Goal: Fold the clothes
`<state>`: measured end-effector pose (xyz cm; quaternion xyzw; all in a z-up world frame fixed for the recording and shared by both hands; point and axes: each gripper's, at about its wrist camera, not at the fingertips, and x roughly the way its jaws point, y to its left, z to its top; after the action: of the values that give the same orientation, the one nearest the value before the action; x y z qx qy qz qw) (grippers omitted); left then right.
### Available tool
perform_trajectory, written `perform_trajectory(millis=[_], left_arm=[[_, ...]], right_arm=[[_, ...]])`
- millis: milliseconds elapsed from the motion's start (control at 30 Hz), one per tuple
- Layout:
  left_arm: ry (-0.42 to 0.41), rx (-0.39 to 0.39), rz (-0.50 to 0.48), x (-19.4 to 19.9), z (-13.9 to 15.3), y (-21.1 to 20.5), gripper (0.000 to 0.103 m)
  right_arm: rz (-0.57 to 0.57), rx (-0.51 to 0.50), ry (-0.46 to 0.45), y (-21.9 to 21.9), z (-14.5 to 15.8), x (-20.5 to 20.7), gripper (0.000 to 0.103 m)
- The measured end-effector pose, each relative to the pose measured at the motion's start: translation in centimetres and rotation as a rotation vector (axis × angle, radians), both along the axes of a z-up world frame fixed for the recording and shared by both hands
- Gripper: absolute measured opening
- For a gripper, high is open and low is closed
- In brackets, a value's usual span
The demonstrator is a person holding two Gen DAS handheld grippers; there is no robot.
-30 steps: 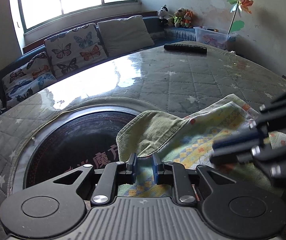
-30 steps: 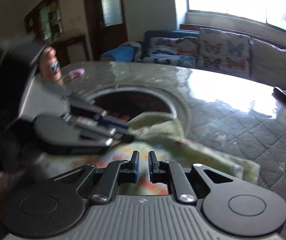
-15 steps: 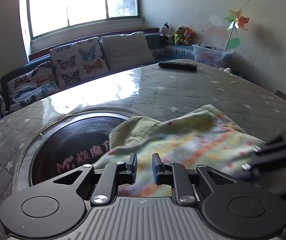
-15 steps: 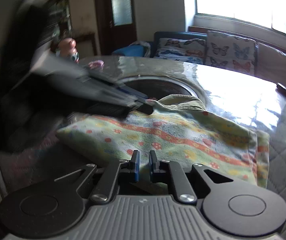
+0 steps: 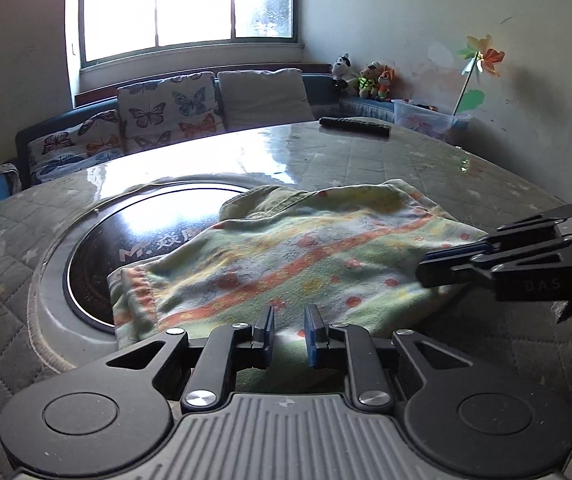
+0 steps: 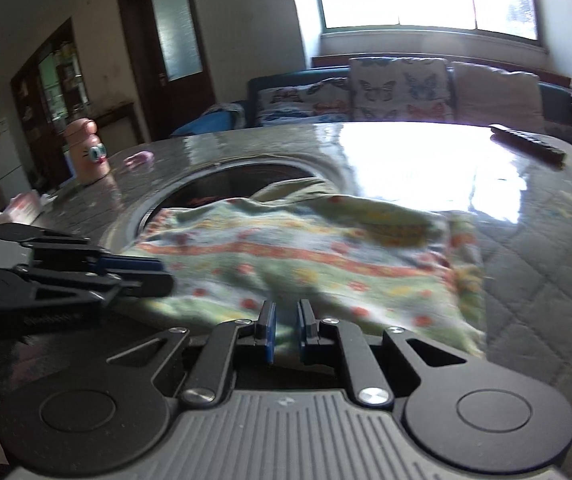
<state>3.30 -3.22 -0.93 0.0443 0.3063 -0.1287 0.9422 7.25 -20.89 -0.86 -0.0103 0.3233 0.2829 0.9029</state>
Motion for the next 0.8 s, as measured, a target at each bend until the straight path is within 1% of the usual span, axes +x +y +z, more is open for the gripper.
perform_trajectory(millis=[100,133,200,233,300,333,400,467,600,700,733,800], left_arm=[[0.001,-0.009,0.022,-0.3,-0.1,0.7,0.019],[0.001,-0.011,0.032,-0.4,-0.1,1.0,0.019],[0.004,-0.019,0.053,-0.5,-0.2,1.6,0.019],[0.005,-0.025,0.063,-0.6,-0.2,1.9,0.019],[0.008,-0.036,0.083,-0.7,-0.2,2.4,0.019],[0.009,-0.033,0.095,-0.7,-0.2,2.7,0.019],[0.022,-0.036,0.119,-0.6,-0.2,3.3,0.019],[0.033,-0.043,0.136,-0.4,-0.2,3.9,0.019],[0.040,-0.039,0.162,0.3,0.2,4.4,0.019],[0.049,-0.034,0.170,1.2,0.2,4.7,0.019],[0.051,-0.027,0.174,1.5,0.1,4.8,0.019],[0.059,-0.020,0.190,2.2,-0.1,5.3,0.019]], right_arm=[[-0.055,-0.012,-0.001,-1.4,-0.1,0.1,0.009],[-0.067,-0.015,0.000,-1.8,-0.2,0.2,0.012],[-0.117,-0.030,0.002,-3.0,-0.4,0.4,0.009],[-0.127,-0.029,0.002,-3.6,-0.4,0.5,0.005],[-0.150,-0.024,0.009,-4.5,-0.3,0.6,0.003],[-0.161,-0.026,0.012,-4.9,-0.2,0.8,0.001],[-0.165,-0.035,0.001,-4.8,0.0,0.9,0.001],[-0.168,-0.046,-0.013,-4.6,0.3,1.0,0.004],[-0.119,-0.018,-0.030,-3.3,0.8,1.3,0.009],[-0.074,-0.012,-0.017,-1.7,0.3,2.2,0.014],[-0.074,-0.016,-0.007,-1.5,0.0,2.5,0.017],[-0.087,-0.025,0.012,-1.6,-0.6,3.0,0.017]])
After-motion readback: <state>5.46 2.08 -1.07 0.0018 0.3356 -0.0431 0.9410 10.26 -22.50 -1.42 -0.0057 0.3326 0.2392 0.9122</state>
